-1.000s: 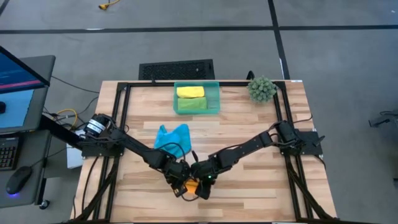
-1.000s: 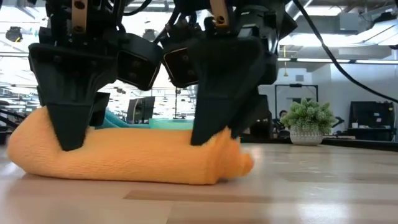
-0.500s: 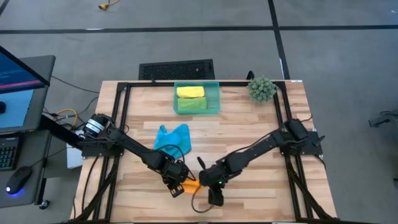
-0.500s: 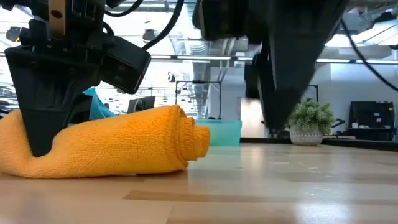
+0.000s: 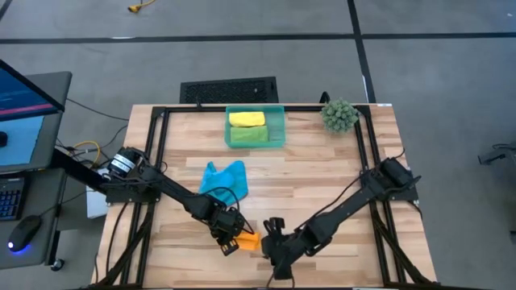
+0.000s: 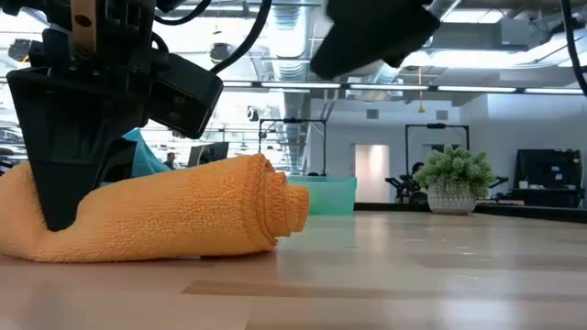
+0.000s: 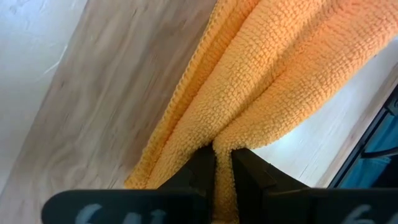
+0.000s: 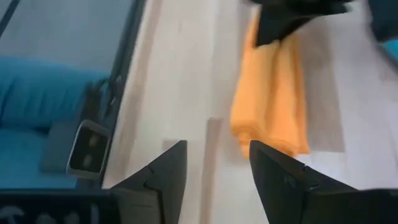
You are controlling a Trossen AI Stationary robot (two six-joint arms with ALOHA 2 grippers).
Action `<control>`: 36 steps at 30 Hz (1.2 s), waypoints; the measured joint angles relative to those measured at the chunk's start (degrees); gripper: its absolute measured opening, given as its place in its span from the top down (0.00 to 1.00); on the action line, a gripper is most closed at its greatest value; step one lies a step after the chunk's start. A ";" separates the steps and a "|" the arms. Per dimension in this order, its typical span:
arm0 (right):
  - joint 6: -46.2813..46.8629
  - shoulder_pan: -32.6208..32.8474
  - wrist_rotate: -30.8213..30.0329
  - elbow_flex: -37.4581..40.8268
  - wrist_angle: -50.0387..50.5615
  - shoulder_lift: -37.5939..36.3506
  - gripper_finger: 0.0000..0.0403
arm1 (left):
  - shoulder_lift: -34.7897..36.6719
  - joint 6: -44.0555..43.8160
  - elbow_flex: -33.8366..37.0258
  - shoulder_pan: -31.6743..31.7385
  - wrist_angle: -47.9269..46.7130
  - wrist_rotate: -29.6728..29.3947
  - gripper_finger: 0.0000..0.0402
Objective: Roll microfiber towels into tight, uniform cylinder then place into a basket
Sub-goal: Roll the orange microfiber cloth
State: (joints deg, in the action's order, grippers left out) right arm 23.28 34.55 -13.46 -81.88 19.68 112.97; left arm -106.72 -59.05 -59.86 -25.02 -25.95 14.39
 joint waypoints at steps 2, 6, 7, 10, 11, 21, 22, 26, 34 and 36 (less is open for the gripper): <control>2.89 -0.93 -0.69 -0.05 -0.31 -0.06 0.49 | 0.00 0.16 0.00 0.00 0.16 0.02 0.94; 6.53 -3.13 -0.82 -0.06 0.00 -0.06 0.45 | 0.00 0.85 0.02 0.00 0.17 0.04 0.94; 6.95 -3.66 -0.69 -0.07 -0.02 -0.06 0.43 | 0.00 1.01 0.02 0.00 0.17 0.04 0.94; 8.61 -4.88 0.10 -0.07 1.43 0.31 0.39 | 0.00 1.75 0.02 0.00 0.17 0.04 0.94; 9.23 -5.24 0.10 -0.26 1.45 1.24 0.38 | 0.00 2.17 0.02 0.00 0.17 0.04 0.94; 10.67 -7.65 3.77 -0.21 -0.15 5.81 0.37 | 0.00 3.30 0.02 -0.11 0.24 -0.21 0.94; 10.50 -7.60 4.14 -0.24 -0.38 5.93 0.37 | 0.00 3.30 0.02 -0.11 0.22 -0.17 0.94; 10.34 -7.57 5.60 -0.10 -0.86 5.95 0.37 | 0.00 3.28 0.02 -0.11 0.24 -0.20 0.94; 8.33 -7.30 7.52 -0.13 -5.49 6.28 0.37 | 0.00 3.26 0.02 -0.11 0.24 -0.20 0.94; 8.31 -7.50 6.76 -0.19 -5.27 7.19 0.37 | 0.00 3.26 0.02 -0.09 0.24 -0.20 0.94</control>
State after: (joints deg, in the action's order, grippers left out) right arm 31.59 27.05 -6.70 -82.07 14.41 120.15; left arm -106.72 -55.79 -59.83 -25.10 -25.71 14.20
